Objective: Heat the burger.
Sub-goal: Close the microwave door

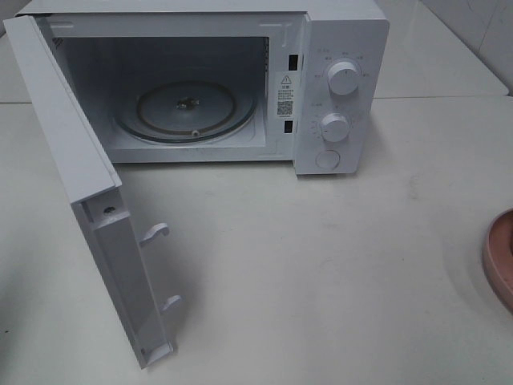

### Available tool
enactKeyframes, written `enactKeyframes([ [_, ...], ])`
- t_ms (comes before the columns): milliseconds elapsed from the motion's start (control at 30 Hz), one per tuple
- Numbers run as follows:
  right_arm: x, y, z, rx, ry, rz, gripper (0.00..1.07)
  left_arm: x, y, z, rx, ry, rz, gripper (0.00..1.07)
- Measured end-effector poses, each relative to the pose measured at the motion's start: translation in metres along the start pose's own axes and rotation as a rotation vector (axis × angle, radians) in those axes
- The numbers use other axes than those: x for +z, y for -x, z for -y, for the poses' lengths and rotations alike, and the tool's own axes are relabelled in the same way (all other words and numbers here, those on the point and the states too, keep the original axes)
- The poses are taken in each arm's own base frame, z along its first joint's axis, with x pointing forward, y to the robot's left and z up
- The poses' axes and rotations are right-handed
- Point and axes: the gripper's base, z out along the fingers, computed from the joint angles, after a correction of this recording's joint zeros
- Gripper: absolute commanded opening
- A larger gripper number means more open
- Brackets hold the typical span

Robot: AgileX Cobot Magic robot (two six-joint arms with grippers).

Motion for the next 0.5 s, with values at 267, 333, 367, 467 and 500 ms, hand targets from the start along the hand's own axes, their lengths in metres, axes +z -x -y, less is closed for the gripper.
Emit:
enactKeyframes([
  [267, 0.000, 0.000, 0.000, 0.000, 0.000, 0.000, 0.75, 0.034, -0.025, -0.009, 0.003, 0.074, 0.147, 0.00],
  [333, 0.000, 0.000, 0.000, 0.000, 0.000, 0.000, 0.75, 0.041, -0.033, -0.010, 0.021, 0.088, 0.171, 0.00],
  [367, 0.000, 0.000, 0.000, 0.000, 0.000, 0.000, 0.75, 0.044, -0.036, -0.011, 0.036, 0.093, 0.183, 0.00],
  [467, 0.000, 0.000, 0.000, 0.000, 0.000, 0.000, 0.75, 0.053, -0.042, -0.010, 0.076, 0.088, 0.216, 0.00],
  [500, 0.000, 0.000, 0.000, 0.000, 0.000, 0.000, 0.75, 0.053, -0.042, -0.010, 0.076, 0.088, 0.216, 0.00],
])
